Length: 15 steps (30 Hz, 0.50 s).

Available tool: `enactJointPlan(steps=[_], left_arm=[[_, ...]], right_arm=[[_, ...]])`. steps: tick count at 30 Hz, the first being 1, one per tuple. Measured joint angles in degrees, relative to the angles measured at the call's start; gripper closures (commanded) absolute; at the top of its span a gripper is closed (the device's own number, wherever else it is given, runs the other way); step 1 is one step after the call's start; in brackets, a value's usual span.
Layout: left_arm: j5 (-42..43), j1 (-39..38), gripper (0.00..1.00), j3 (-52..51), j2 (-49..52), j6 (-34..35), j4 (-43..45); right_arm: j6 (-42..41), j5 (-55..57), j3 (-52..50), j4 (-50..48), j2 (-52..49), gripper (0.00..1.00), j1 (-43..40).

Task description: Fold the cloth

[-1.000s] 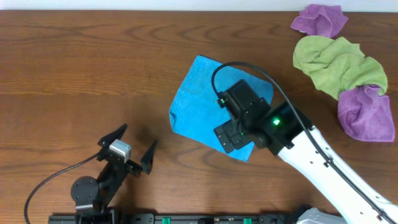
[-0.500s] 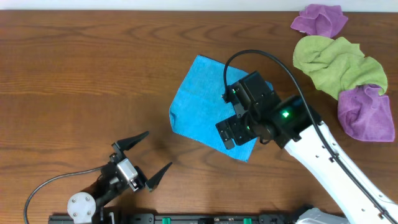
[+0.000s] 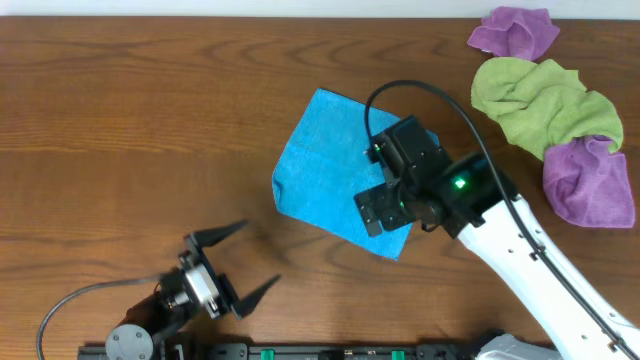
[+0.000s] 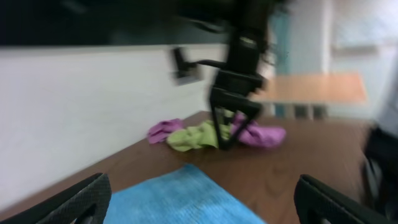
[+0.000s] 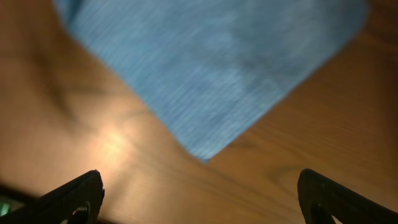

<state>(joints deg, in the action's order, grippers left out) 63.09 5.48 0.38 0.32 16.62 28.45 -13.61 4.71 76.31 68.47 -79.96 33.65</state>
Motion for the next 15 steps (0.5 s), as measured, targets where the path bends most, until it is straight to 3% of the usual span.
enactJointPlan(steps=[2, 7, 12, 15], left_arm=[[-7.9, 0.0, 0.05, 0.0, 0.0, 5.7, -3.3], [-19.6, 0.0, 0.05, 0.0, 2.3, 12.3, -5.9], [-21.7, -0.6, 0.05, 3.7, 12.9, 13.2, -7.2], [-21.1, -1.6, 0.05, 11.7, 22.9, 10.0, -11.3]], right_arm=[[-1.8, 1.7, 0.0, -1.5, 0.0, 0.01, -1.9], [-4.3, 2.8, 0.0, -2.2, 0.0, 0.03, -7.1], [-5.4, 2.6, 0.0, -1.0, 0.0, 0.04, -9.7], [-6.0, 2.4, 0.0, -0.5, 0.0, 0.05, -9.7]])
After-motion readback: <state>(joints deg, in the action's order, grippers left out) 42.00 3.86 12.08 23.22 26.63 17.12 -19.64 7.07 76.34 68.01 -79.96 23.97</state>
